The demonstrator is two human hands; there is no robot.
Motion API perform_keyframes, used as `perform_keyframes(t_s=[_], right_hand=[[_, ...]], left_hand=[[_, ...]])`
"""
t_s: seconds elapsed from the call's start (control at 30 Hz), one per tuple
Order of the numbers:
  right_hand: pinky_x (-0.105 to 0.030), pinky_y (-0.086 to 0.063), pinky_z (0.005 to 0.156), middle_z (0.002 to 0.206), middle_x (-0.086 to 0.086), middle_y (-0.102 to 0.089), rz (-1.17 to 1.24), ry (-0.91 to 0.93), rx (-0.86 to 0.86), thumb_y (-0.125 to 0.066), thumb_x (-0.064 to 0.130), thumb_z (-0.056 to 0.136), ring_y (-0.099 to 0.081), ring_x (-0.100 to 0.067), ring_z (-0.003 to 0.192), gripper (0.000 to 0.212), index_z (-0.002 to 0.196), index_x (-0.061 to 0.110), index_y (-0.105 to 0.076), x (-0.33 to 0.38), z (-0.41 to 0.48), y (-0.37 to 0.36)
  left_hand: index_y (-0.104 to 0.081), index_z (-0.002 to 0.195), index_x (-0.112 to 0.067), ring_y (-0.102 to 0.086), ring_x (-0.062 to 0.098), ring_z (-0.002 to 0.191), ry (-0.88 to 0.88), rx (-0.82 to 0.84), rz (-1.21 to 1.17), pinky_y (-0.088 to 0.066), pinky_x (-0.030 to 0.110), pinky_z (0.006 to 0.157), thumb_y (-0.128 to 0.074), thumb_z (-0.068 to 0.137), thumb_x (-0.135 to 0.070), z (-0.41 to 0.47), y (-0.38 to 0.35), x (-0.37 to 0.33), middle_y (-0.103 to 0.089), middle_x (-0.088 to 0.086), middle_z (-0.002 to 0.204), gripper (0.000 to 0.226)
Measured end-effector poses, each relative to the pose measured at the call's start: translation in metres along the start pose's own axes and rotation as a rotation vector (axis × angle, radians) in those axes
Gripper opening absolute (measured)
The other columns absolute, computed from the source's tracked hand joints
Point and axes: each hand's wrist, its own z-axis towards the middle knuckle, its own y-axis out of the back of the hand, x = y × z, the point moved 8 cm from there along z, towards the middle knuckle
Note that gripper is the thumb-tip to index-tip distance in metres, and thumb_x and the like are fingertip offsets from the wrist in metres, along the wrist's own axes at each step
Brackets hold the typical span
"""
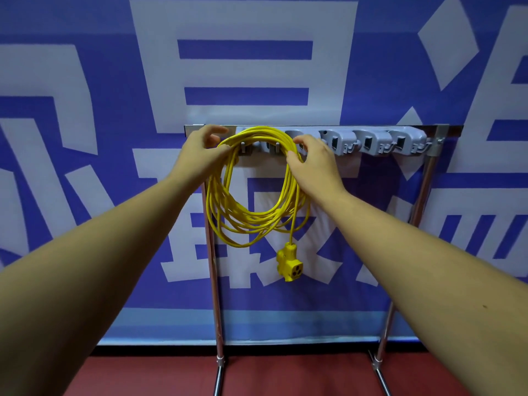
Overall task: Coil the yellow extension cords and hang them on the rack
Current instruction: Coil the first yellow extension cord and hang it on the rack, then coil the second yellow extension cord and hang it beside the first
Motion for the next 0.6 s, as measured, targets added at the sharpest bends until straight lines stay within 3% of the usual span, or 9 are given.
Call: perform_keyframes(t_s=[0.1, 0.23, 0.37, 0.47, 0.6], right_hand=[[-0.035, -0.045, 0.094, 0.119, -0.005, -0.058, -0.067, -0.064, 0.044, -0.054, 0.034, 0.087, -0.054, -0.021, 0.108, 0.037, 0.120, 0.018, -0.058, -0.002, -0.021, 0.018], [-0.046, -0.043, 0.100, 0.130, -0.007, -0.051, -0.153, -0.191, 0.165, -0.052, 0.044, 0.085, -0.052, -0.030, 0.118, 0.050, 0.129, 0.020, -0.052, -0.007, -0.065, 0.041], [-0.047, -0.040, 0.102, 0.136, -0.010, -0.046, -0.270, -0.271, 0.259, -0.052, 0.045, 0.088, -0.046, -0.035, 0.124, 0.054, 0.134, 0.018, -0.047, -0.012, -0.124, 0.064], [-0.049, -0.040, 0.101, 0.134, -0.013, -0.047, -0.285, -0.315, 0.309, -0.051, 0.044, 0.089, -0.047, -0.037, 0.121, 0.055, 0.135, 0.015, -0.046, -0.016, -0.173, 0.077], [-0.050, -0.043, 0.098, 0.132, -0.014, -0.048, -0.292, -0.358, 0.363, -0.051, 0.046, 0.087, -0.050, -0.037, 0.118, 0.057, 0.133, 0.014, -0.047, -0.037, -0.238, 0.088]], left_hand=[[-0.059, 0.121, -0.015, -0.059, 0.008, 0.083, -0.015, -0.016, 0.035, -0.045, 0.011, 0.061, -0.063, 0.088, -0.021, -0.025, 0.008, -0.020, -0.057, -0.004, 0.092, 0.033], [-0.057, 0.119, -0.021, -0.056, 0.014, 0.094, 0.008, 0.058, 0.114, -0.052, 0.026, 0.075, -0.061, 0.086, -0.020, -0.070, 0.004, -0.029, -0.053, 0.006, 0.109, 0.033], [-0.057, 0.119, -0.021, -0.055, 0.017, 0.097, 0.065, 0.181, 0.198, -0.054, 0.034, 0.081, -0.060, 0.085, -0.021, -0.135, -0.016, -0.029, -0.049, 0.006, 0.113, 0.034], [-0.059, 0.115, -0.014, -0.056, 0.021, 0.094, 0.144, 0.280, 0.240, -0.047, 0.033, 0.088, -0.062, 0.083, -0.020, -0.194, -0.038, -0.026, -0.052, 0.011, 0.111, 0.033], [-0.059, 0.116, -0.013, -0.056, 0.025, 0.093, 0.235, 0.439, 0.318, -0.043, 0.027, 0.080, -0.062, 0.084, -0.023, -0.270, -0.076, -0.010, -0.054, 0.012, 0.109, 0.034]])
